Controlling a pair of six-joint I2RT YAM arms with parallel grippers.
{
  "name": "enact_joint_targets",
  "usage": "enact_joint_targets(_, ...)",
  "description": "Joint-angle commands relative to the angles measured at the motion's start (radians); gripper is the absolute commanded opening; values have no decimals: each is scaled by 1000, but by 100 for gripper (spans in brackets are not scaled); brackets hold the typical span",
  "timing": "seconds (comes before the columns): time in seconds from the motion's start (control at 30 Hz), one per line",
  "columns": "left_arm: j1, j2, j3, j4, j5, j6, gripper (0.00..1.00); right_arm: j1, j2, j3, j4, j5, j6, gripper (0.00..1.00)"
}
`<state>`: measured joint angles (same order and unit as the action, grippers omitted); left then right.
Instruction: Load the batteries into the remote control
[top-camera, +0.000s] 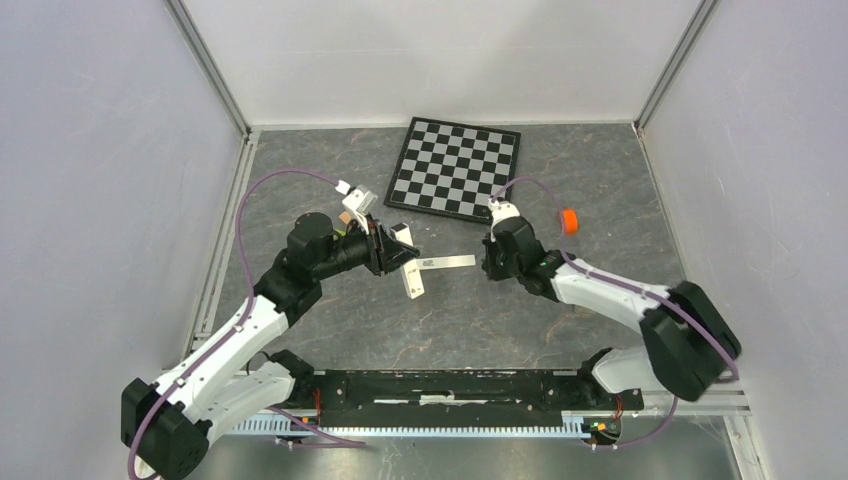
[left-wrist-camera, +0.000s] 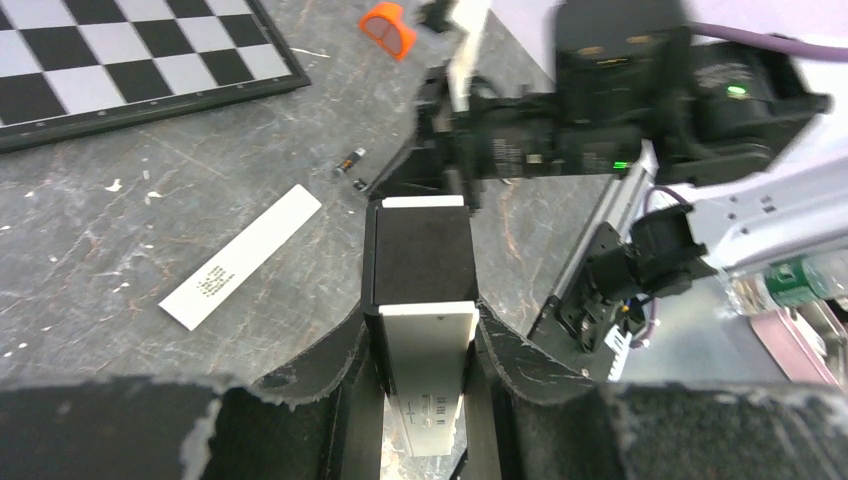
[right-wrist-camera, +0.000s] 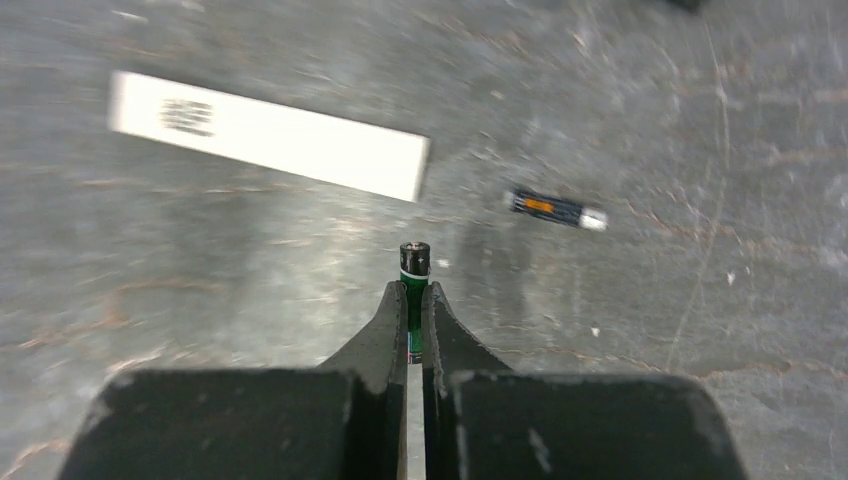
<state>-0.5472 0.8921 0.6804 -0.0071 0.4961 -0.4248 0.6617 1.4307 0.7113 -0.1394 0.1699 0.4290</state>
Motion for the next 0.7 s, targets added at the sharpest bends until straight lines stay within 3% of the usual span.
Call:
enact_joint_targets(0.0, 0, 18, 11, 39, -96, -33, 2, 3, -168, -48, 242, -166, -75, 0)
enact_joint_targets(0.27, 0, 31, -23, 124, -235, -188, 2, 6, -346, -80, 476, -434, -53, 0)
enact_joint_targets(0.4, 1, 39, -25, 141, -320, -260, 2, 65, -405, -33, 521, -450, -49, 0)
enact_joint_targets(0.57, 5, 76, -25, 253, -234, -323, 2, 163, -411, 10, 541, -399, -39, 0)
enact_joint_targets(0.67, 66, 107, -35, 371, -83, -404, 2, 197, -420, -2, 589, -383, -33, 0)
